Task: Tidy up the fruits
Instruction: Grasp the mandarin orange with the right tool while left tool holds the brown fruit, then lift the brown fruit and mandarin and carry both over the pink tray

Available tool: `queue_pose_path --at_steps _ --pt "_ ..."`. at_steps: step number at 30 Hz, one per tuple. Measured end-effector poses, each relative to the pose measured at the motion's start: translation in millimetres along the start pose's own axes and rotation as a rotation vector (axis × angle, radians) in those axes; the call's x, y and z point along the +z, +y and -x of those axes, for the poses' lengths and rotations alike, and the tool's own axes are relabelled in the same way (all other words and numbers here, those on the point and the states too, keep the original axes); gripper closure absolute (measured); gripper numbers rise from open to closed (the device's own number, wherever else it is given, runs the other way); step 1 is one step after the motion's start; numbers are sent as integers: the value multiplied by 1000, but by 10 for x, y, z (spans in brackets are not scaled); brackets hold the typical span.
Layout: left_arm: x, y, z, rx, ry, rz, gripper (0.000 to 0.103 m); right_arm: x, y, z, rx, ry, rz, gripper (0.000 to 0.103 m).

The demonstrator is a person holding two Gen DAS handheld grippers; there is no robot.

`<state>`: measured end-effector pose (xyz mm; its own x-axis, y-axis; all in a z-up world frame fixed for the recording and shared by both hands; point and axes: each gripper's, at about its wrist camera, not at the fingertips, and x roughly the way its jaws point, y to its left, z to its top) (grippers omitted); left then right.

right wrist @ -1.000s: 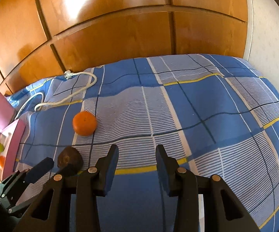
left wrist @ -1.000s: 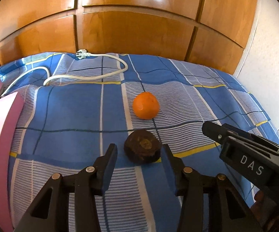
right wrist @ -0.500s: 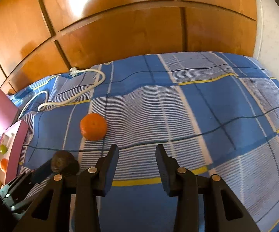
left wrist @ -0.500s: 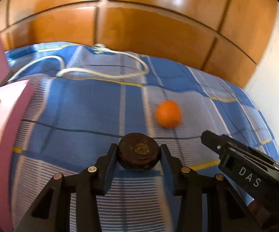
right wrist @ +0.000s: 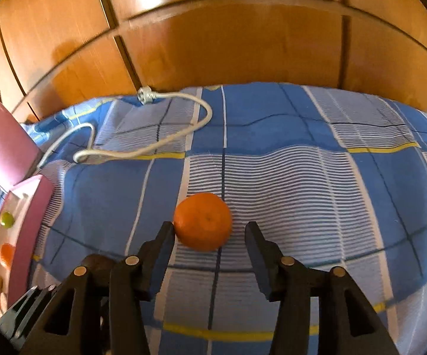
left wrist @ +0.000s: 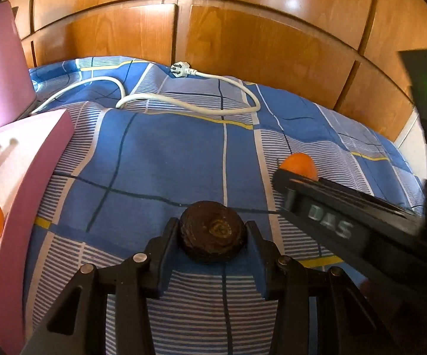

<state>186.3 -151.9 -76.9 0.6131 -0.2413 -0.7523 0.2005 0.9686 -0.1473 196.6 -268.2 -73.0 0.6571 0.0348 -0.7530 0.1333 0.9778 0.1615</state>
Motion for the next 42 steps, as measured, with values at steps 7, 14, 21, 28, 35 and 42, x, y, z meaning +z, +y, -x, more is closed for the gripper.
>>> queue_pose_path --at_steps 7,14,21,28,35,42 --pt "-3 -28 -19 15 -2 -15 58 4 -7 -41 -3 -15 16 64" --pt "-7 -36 -20 18 -2 -20 58 -161 -90 133 -13 21 38 64" --pt "2 -14 -6 4 1 -10 59 -495 -361 485 -16 45 -53 64" --pt "-154 9 240 18 25 -54 60 -821 -413 768 -43 45 -47 64" --pt "-646 119 669 48 -19 -82 59 -1020 -356 891 -57 5 -19 64" --pt "-895 135 838 49 -62 -126 59 -1078 -341 883 -72 -73 -32 63"
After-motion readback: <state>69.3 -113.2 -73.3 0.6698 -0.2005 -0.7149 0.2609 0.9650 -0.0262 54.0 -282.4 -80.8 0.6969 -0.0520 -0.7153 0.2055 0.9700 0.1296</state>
